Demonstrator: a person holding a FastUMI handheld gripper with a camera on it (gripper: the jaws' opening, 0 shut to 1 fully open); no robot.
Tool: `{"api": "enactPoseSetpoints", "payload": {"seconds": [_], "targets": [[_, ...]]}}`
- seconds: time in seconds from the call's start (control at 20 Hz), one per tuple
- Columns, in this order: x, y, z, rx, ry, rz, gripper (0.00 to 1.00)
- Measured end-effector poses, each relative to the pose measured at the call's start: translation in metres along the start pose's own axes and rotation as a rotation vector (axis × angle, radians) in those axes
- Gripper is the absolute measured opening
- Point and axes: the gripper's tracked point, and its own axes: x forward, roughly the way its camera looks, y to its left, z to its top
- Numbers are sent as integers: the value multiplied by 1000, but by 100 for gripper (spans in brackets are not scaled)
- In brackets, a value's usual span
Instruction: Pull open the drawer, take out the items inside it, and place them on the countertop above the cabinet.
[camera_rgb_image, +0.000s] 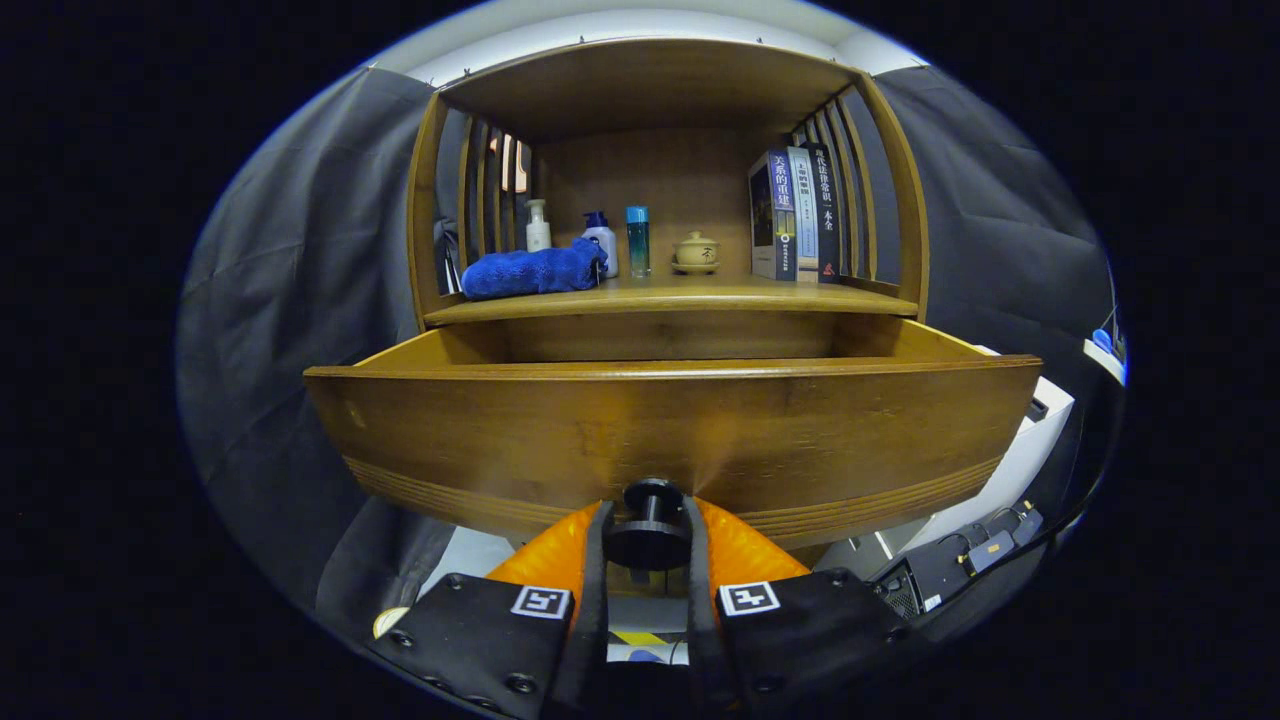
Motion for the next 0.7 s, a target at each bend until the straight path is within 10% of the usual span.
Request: {"api": "enactPoseSetpoints", "payload": {"seconds": [0.7], "targets": [[-13,2,-18,3,81,4,43]]}}
